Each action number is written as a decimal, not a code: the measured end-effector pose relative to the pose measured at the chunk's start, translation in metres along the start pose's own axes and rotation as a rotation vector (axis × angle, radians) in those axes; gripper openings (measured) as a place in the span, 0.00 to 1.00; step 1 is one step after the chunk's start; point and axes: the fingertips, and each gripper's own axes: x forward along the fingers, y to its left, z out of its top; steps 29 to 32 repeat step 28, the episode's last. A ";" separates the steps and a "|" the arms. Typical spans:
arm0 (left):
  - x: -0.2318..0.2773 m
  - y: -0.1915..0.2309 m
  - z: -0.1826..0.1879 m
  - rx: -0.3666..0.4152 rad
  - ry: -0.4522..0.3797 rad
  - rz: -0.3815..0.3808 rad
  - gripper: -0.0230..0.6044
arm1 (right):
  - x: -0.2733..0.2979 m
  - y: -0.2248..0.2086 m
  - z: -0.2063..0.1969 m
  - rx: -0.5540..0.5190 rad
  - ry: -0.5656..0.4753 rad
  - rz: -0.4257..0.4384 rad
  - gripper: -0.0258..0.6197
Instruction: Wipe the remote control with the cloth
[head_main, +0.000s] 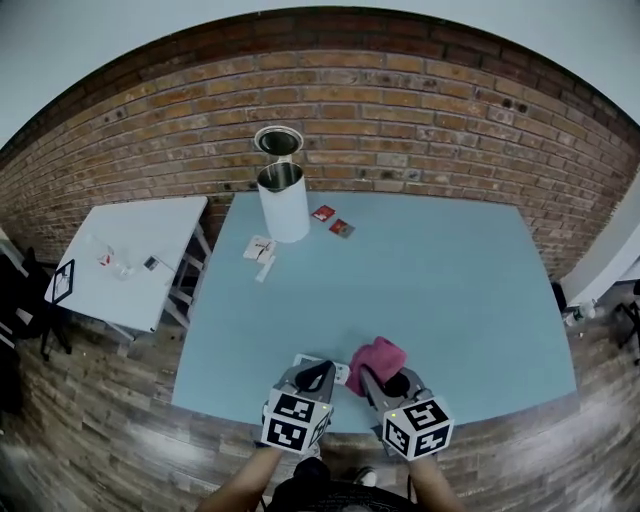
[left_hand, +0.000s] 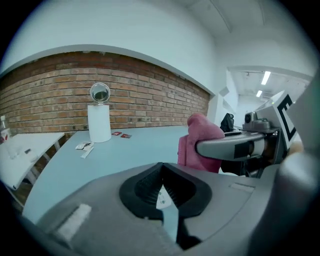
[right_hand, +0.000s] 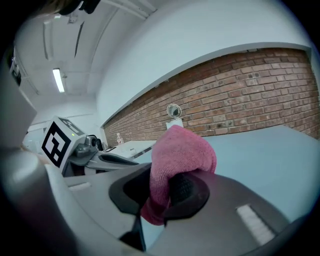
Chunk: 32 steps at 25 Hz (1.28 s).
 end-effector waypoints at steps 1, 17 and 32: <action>-0.001 -0.005 0.003 -0.015 -0.018 0.011 0.04 | -0.003 0.000 0.001 -0.011 -0.002 -0.002 0.14; -0.022 -0.045 0.005 -0.049 -0.083 0.130 0.03 | -0.031 0.008 -0.004 -0.058 -0.006 0.025 0.14; -0.030 -0.050 0.006 -0.044 -0.084 0.132 0.03 | -0.033 0.017 -0.003 -0.068 -0.009 0.038 0.14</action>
